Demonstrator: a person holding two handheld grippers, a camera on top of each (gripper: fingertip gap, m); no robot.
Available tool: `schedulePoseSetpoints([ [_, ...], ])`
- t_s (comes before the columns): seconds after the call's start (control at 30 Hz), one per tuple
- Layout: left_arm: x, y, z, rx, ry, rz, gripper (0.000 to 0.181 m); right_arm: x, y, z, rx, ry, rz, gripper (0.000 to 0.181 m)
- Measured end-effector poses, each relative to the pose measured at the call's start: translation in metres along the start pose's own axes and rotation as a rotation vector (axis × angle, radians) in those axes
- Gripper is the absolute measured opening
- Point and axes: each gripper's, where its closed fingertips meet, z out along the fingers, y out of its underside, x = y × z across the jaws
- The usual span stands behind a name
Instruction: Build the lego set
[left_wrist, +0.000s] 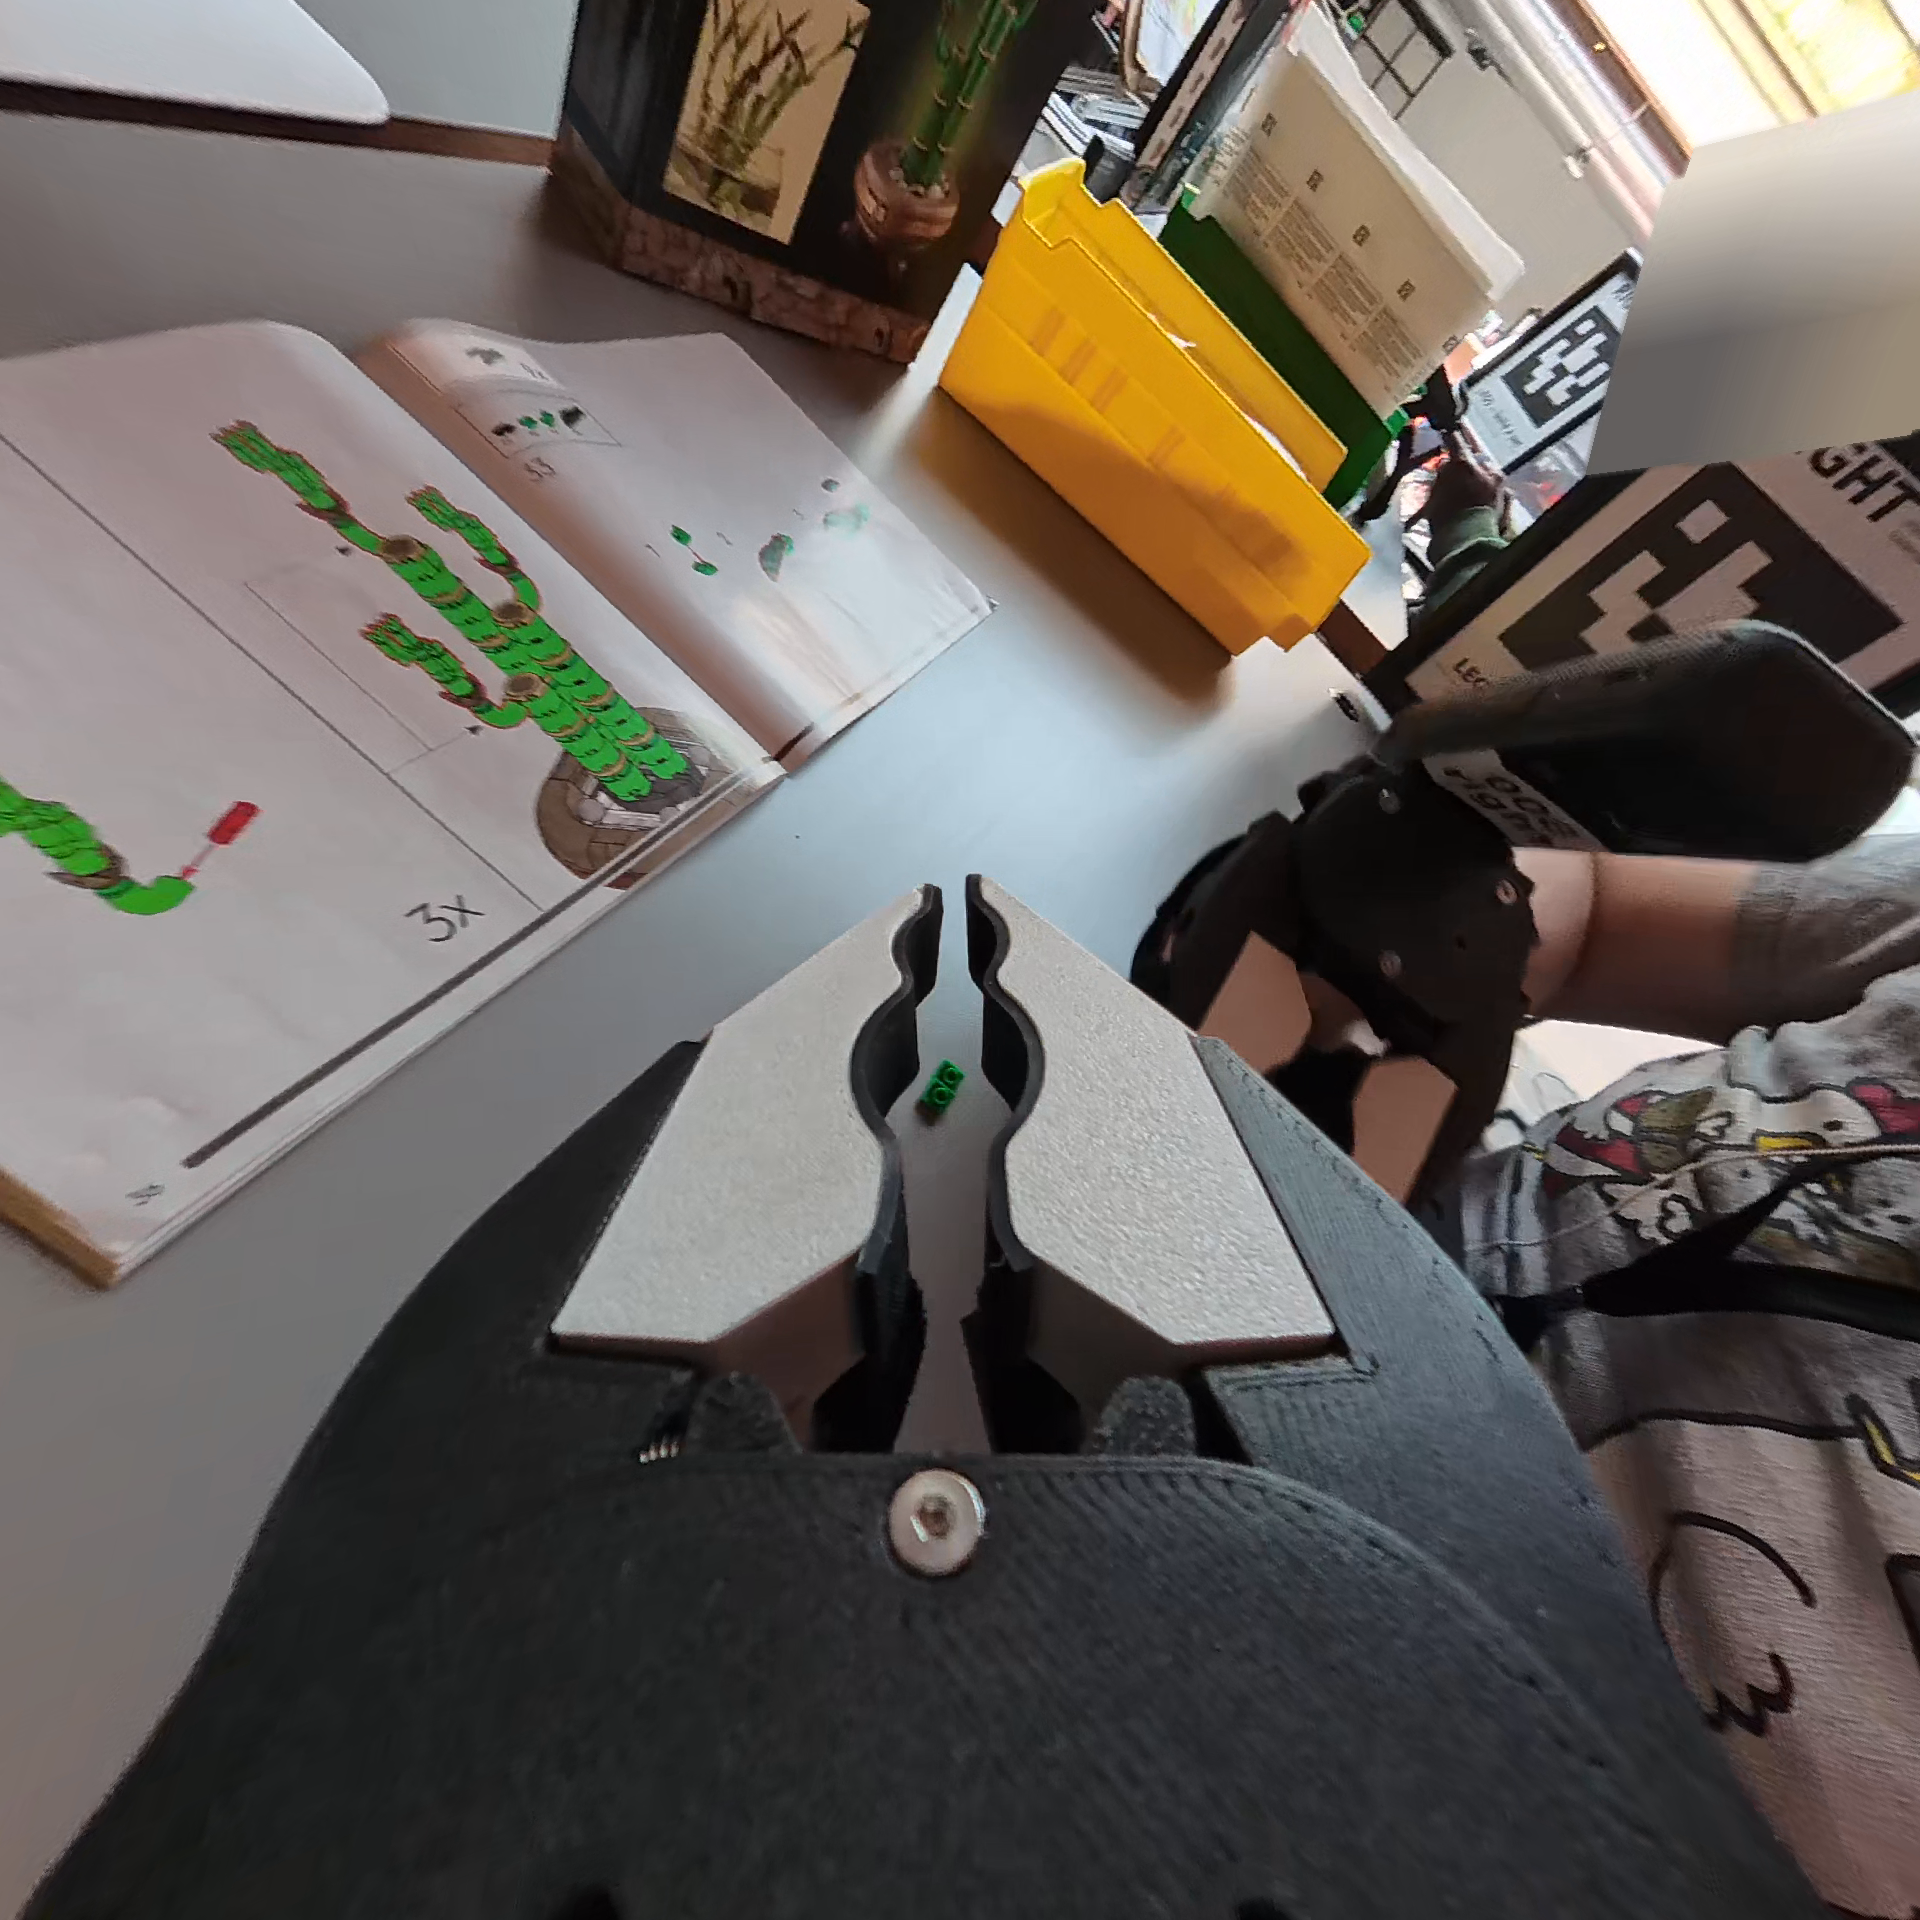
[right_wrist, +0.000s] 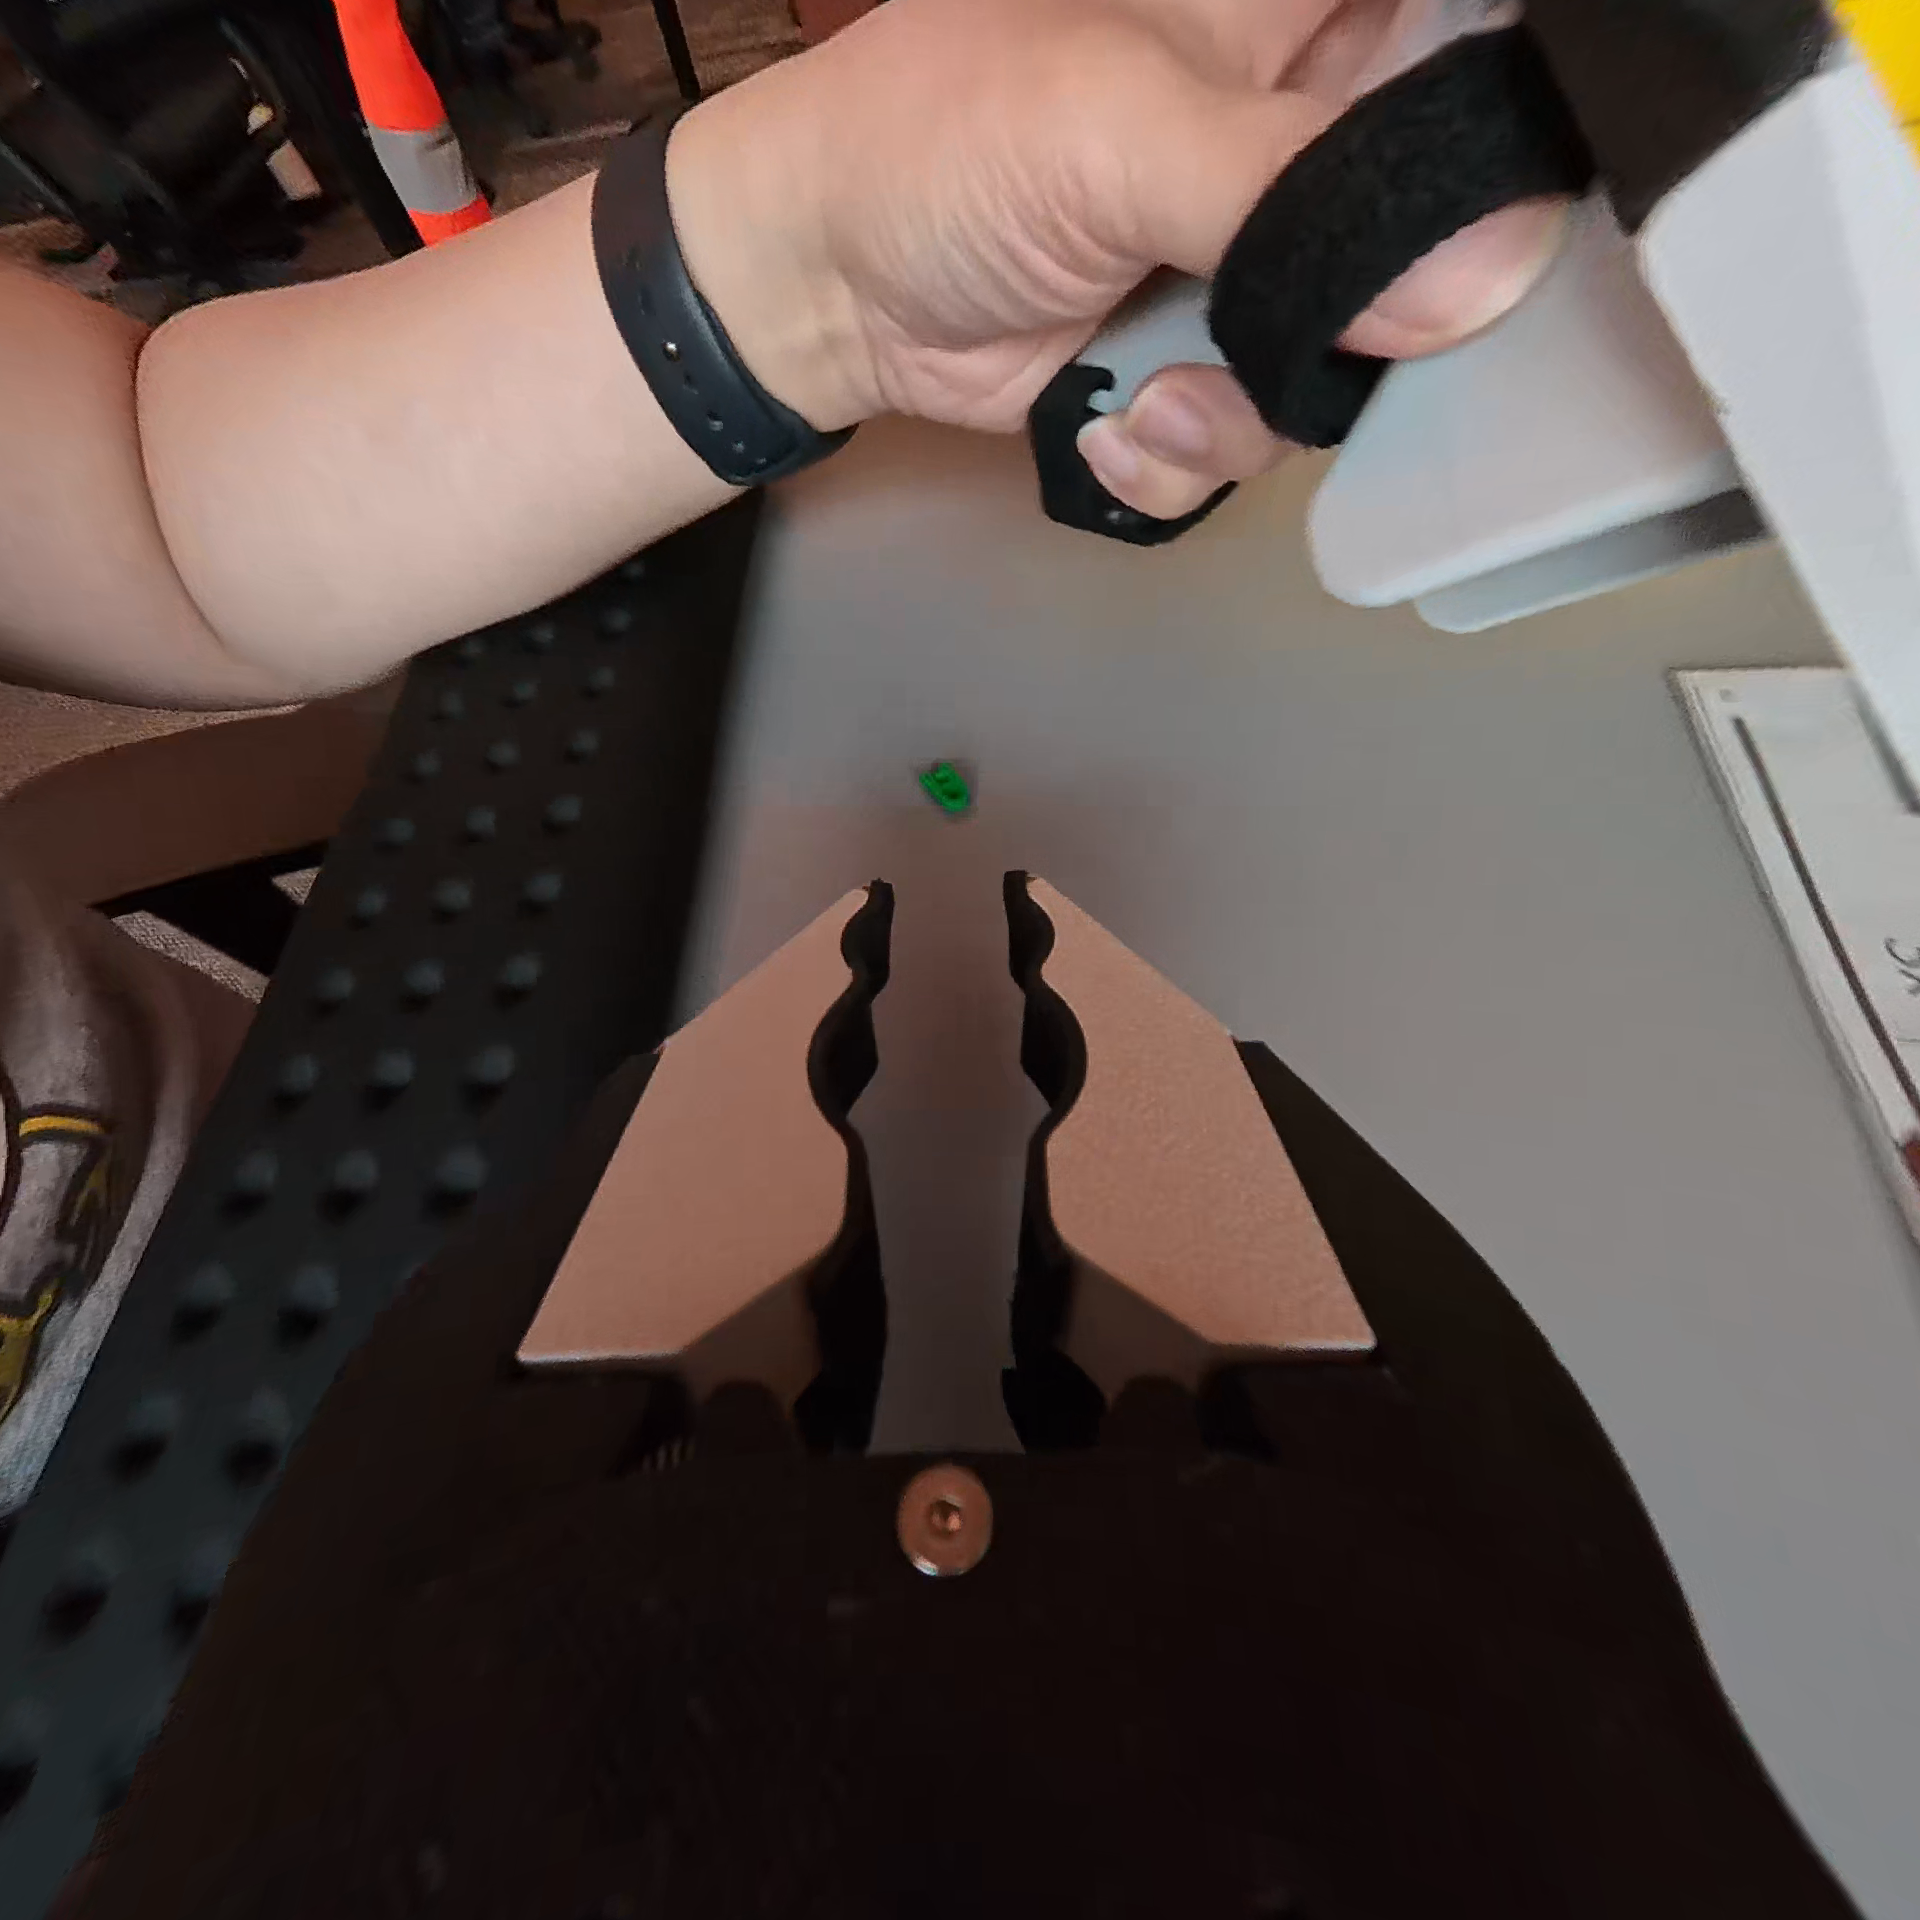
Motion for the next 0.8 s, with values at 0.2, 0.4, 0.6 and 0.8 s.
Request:
schedulePoseSetpoints([
  [0.2, -0.006, -0.007, -0.010, 0.040, -0.041, 0.032, 0.001, -0.009, -0.003, 0.039, -0.068, -0.022, -0.131, 0.023],
  [0.4, -0.010, -0.008, -0.015, 0.049, -0.053, 0.039, 0.001, -0.002, 0.009, 0.060, -0.184, -0.042, -0.117, 0.022],
  [0.6, -0.006, -0.013, -0.020, 0.075, -0.032, 0.071, 0.003, 0.000, 0.010, 0.054, -0.197, -0.065, -0.143, 0.007],
  [0.8, 0.012, -0.009, -0.018, 0.053, 0.030, 0.164, 0.014, 0.047, -0.004, -0.039, -0.109, 0.222, -0.223, 0.006],
])
